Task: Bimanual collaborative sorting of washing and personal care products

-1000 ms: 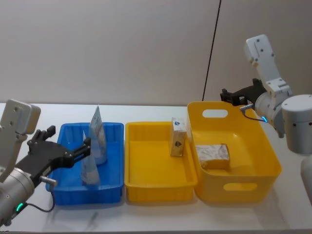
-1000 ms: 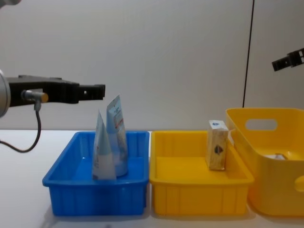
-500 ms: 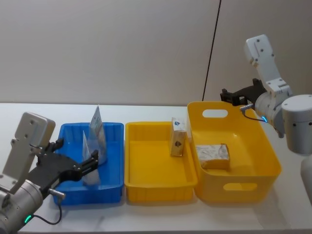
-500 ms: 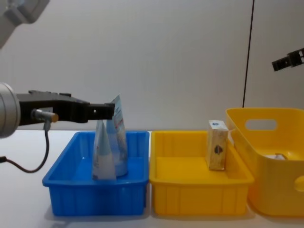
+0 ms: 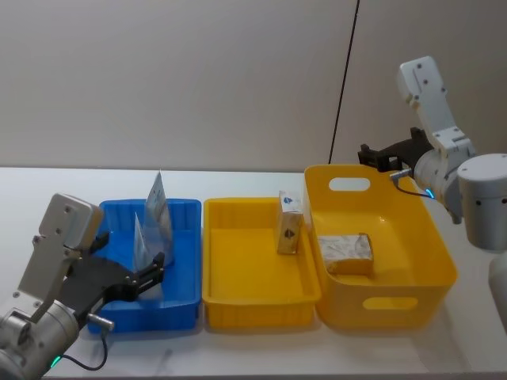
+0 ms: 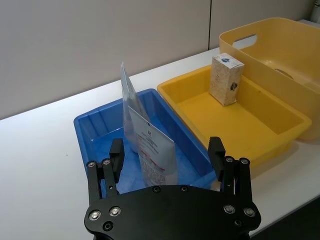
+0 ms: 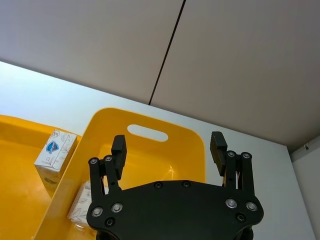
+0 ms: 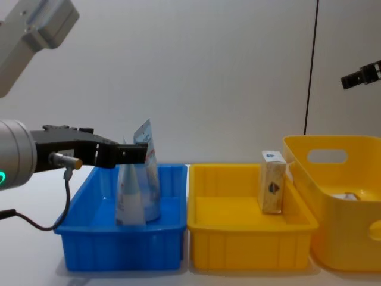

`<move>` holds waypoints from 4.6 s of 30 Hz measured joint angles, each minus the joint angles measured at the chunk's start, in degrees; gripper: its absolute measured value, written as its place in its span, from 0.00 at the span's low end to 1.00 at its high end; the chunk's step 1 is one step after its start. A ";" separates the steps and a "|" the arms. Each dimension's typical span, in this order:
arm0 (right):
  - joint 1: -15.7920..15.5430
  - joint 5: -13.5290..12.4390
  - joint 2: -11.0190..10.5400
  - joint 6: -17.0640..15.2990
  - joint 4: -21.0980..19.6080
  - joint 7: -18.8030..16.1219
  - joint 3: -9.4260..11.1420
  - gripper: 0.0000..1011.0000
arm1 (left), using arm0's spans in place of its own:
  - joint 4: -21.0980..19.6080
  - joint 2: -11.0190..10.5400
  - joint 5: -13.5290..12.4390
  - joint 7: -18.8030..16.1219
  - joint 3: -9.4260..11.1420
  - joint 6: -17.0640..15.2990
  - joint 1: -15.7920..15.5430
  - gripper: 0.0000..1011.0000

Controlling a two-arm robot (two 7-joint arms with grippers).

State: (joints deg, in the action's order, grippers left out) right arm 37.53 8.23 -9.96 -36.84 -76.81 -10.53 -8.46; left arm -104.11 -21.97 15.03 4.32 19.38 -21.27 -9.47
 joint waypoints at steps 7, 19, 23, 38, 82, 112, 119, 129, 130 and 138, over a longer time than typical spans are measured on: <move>0.00 0.00 0.00 0.00 0.00 0.00 0.00 0.99 | 1.72 0.41 -1.17 0.20 0.57 1.09 -1.05 0.99; 0.00 0.00 0.00 0.00 0.00 0.00 0.00 0.99 | 4.65 1.49 -2.83 1.20 1.92 2.57 -2.84 0.99; 0.00 0.00 0.00 0.01 0.00 0.00 0.00 0.99 | 5.95 1.98 -3.29 1.60 2.38 3.10 -3.44 0.99; 0.00 0.00 0.00 0.00 0.00 0.00 0.00 0.99 | 9.84 3.45 -5.60 1.87 3.52 4.47 -5.18 0.99; 0.00 0.00 0.00 0.00 0.00 0.00 0.00 0.99 | 19.51 6.98 -10.08 1.42 3.67 8.53 -9.04 0.99; 0.00 0.00 0.00 0.00 0.00 0.00 0.00 0.99 | 22.68 8.94 -10.29 2.12 2.88 8.23 -10.21 0.83; 0.00 0.00 0.01 0.00 0.00 0.00 0.00 0.99 | 22.80 9.03 -10.26 2.18 2.83 8.19 -10.24 0.60; 0.00 0.00 0.00 0.00 0.00 0.00 0.00 0.99 | 22.88 9.12 -10.20 2.24 2.80 8.17 -10.29 0.28; 0.00 0.00 0.00 0.00 0.00 0.00 0.00 0.99 | 22.89 9.14 -10.19 2.25 2.80 8.17 -10.30 0.28; 0.00 0.00 0.00 0.00 0.00 0.00 0.00 0.99 | 22.92 9.19 -10.19 2.28 2.80 8.17 -10.30 0.23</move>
State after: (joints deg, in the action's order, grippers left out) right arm 37.53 8.23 -9.95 -36.84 -76.81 -10.53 -8.46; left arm -81.18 -12.77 4.84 6.60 22.17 -13.11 -19.77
